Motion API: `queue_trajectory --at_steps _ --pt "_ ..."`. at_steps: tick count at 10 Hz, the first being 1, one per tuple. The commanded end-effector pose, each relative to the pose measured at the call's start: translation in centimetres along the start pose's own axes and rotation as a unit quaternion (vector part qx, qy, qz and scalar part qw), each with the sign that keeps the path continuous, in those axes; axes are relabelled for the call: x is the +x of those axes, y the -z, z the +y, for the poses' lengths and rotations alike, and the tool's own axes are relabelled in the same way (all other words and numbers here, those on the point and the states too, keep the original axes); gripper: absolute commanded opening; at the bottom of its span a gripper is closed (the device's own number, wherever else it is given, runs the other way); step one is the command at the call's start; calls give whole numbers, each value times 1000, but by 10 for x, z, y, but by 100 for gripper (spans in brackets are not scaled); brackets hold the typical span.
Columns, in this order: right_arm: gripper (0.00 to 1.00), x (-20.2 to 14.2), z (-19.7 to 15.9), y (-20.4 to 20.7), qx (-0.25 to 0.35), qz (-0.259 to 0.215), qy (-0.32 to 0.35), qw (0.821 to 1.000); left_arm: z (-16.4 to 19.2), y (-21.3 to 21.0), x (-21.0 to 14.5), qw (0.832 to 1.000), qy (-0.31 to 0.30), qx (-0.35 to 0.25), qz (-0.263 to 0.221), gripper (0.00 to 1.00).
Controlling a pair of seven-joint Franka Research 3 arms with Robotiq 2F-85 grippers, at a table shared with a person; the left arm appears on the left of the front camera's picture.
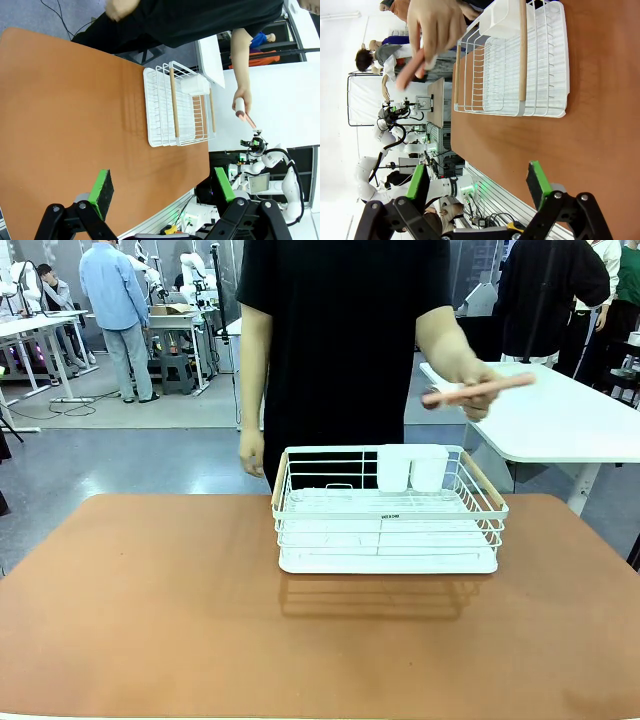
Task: Clean the table.
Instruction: Pick up the Lint Roller when the human hands it over.
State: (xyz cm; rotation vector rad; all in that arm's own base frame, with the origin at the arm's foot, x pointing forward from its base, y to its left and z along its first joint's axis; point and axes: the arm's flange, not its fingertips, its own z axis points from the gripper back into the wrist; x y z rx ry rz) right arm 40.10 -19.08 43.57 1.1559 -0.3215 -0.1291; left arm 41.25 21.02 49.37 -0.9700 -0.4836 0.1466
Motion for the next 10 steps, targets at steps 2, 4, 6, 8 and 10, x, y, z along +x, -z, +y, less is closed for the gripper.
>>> queue_trajectory --at_steps 2,4,6,8,10 --pt "100 0 3 0 6 0 0 1000 -2 -2 0 1000 0 -7 -3 100" --pt "100 0 3 0 6 0 0 1000 -2 -2 0 1000 0 -7 -3 100" --pt "100 0 3 0 6 0 0 1000 -2 -2 0 1000 0 -7 -3 100" --pt "100 0 3 0 6 0 0 1000 -2 -2 0 1000 0 -7 -3 100" --pt "100 -4 18 0 -45 -48 52 996 -2 -2 0 1000 0 -7 -3 100"
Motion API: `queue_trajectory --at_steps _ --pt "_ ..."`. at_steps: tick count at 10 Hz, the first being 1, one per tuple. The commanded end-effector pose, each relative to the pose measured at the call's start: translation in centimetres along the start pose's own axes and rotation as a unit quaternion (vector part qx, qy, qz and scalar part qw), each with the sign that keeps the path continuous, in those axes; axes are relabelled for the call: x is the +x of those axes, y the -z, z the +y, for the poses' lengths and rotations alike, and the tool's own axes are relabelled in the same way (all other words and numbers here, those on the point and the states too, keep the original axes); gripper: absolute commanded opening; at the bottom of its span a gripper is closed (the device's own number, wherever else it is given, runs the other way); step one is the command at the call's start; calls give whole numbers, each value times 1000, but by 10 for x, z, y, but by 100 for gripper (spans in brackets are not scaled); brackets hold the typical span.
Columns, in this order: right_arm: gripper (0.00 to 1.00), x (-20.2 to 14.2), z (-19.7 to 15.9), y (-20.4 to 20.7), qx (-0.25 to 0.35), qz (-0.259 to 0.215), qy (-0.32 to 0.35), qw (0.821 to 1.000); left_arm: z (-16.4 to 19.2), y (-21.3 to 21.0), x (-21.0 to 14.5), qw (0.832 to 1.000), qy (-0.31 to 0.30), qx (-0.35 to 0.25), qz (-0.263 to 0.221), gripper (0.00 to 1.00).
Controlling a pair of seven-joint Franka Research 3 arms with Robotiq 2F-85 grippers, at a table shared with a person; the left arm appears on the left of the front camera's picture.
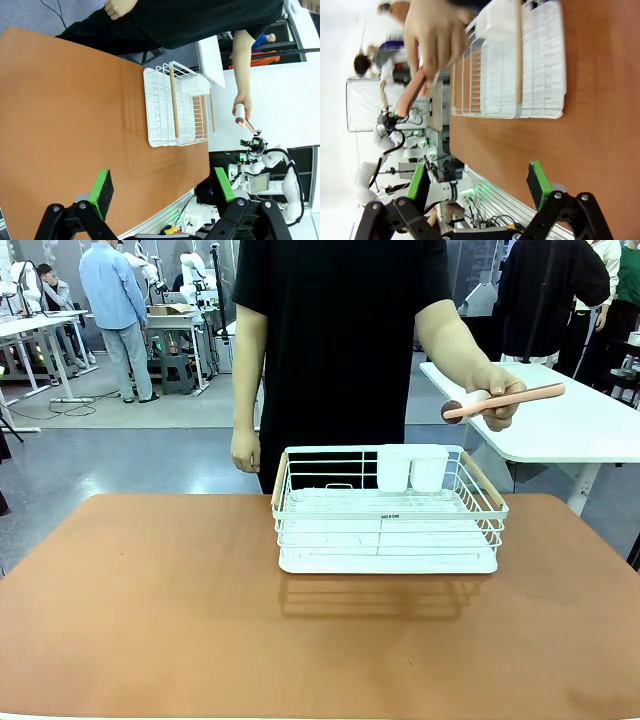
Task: Clean the table.
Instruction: Pick up the Lint Roller when the human hands it over.
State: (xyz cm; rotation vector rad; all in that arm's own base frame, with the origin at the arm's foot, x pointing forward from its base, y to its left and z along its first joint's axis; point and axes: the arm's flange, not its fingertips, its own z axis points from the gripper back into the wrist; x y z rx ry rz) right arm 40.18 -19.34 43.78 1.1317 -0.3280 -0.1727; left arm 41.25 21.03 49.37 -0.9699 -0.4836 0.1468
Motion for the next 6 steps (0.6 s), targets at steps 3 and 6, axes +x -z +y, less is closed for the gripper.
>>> queue_trajectory --at_steps 3,6 --pt "100 -36 103 27 -52 -95 202 973 -2 -2 0 1000 0 -7 -2 100" --pt "100 -37 140 80 -45 -139 272 951 -2 -2 0 1000 0 -7 -2 100"
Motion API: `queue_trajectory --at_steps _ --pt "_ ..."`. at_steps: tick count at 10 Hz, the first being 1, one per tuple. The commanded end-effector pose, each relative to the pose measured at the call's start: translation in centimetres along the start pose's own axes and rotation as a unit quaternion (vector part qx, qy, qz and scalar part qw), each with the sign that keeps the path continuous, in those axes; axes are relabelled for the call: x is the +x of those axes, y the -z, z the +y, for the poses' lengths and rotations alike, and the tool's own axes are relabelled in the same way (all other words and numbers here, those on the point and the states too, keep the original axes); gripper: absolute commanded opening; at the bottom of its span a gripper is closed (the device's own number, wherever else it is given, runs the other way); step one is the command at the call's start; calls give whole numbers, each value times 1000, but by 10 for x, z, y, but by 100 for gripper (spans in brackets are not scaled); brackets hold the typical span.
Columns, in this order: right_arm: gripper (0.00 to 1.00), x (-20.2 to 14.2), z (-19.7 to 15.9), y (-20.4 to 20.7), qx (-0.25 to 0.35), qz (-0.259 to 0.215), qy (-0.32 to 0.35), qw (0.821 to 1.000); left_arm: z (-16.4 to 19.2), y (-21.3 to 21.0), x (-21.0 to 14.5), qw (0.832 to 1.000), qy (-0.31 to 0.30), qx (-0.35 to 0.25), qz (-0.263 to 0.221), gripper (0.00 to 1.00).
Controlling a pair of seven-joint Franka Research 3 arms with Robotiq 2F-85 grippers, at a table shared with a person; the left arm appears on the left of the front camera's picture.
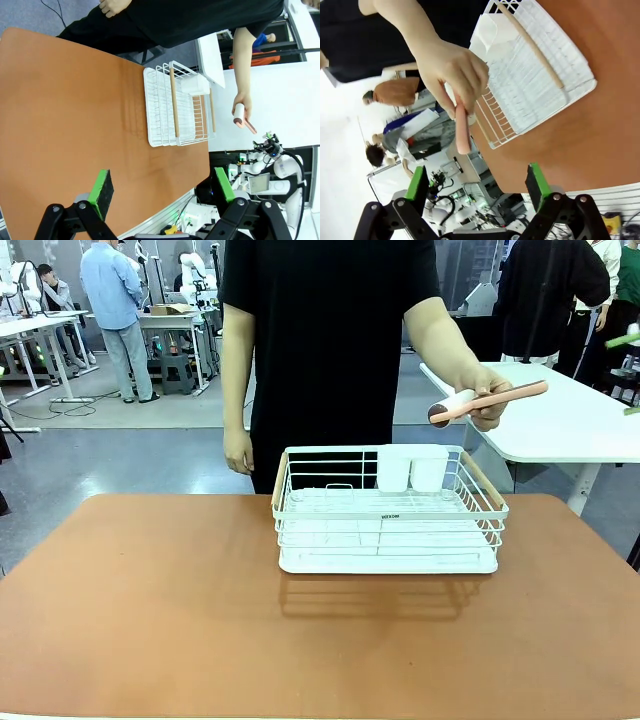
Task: Clean the table.
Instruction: Pick up the Lint Roller when the human hands it over.
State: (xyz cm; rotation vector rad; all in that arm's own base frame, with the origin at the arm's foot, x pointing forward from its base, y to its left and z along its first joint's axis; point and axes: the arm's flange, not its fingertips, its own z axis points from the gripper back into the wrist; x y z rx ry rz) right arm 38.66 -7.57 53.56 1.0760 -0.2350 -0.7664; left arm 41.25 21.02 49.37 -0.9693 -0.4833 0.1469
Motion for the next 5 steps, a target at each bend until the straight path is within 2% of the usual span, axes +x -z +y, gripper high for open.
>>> queue_trajectory --at_steps 1,5 --pt "100 -19 4 31 10 -21 37 999 -2 -2 0 1000 0 -7 -3 100" --pt "100 -49 9 78 -5 -40 -4 999 -2 -2 0 1000 0 -7 -3 100"
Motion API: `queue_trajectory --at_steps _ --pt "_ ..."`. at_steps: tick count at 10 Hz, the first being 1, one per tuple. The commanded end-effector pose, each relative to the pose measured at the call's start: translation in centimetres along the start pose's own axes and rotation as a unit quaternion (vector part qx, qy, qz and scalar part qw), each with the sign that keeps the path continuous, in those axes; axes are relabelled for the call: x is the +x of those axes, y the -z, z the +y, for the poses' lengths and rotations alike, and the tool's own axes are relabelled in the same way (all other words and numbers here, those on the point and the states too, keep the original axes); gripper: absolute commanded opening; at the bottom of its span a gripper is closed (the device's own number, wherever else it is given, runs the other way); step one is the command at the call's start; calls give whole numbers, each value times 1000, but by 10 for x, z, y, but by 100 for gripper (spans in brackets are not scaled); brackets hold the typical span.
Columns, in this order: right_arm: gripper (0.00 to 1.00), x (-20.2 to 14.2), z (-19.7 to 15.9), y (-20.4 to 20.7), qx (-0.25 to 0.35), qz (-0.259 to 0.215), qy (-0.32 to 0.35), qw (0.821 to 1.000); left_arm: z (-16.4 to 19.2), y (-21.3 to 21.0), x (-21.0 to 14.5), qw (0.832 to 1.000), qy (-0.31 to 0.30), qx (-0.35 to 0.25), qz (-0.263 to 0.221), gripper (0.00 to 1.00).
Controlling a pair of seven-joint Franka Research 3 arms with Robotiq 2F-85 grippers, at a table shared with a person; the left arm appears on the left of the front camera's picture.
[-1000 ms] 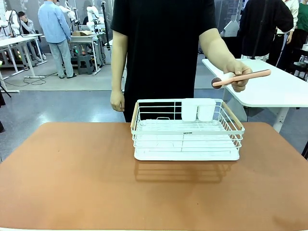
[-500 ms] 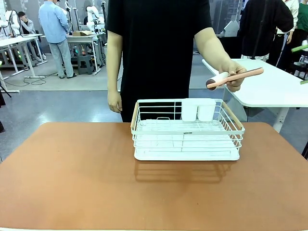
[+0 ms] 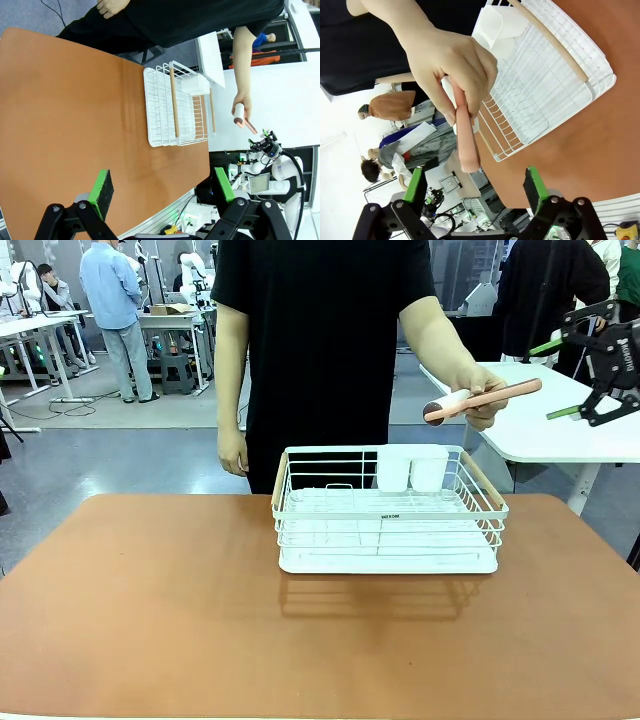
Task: Clean the table.
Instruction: Pick up the Lint Roller when the human hands it over.
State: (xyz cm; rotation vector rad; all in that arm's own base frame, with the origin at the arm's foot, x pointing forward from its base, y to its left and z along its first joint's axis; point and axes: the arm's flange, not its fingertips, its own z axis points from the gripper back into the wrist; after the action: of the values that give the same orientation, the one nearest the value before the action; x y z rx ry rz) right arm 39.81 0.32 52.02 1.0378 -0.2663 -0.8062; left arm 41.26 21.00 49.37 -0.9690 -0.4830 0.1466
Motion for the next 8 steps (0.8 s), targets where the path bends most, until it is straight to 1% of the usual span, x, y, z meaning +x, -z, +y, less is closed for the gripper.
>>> queue_trajectory --at_steps 1,3,4,7,8 --pt "100 -11 -3 16 2 -23 -17 1000 -2 -2 0 1000 0 -7 -3 100" --pt "100 -14 -4 28 4 -28 -20 999 -2 -2 0 1000 0 -7 -3 100" --pt "100 -15 -4 34 4 -37 -25 999 -2 -2 0 1000 0 -7 -3 100" --pt "100 -12 -3 46 19 -50 -30 998 -2 -2 0 1000 0 -7 -3 100" --pt "100 -11 -4 50 19 -45 -31 998 -2 -2 0 1000 0 -7 -3 100"
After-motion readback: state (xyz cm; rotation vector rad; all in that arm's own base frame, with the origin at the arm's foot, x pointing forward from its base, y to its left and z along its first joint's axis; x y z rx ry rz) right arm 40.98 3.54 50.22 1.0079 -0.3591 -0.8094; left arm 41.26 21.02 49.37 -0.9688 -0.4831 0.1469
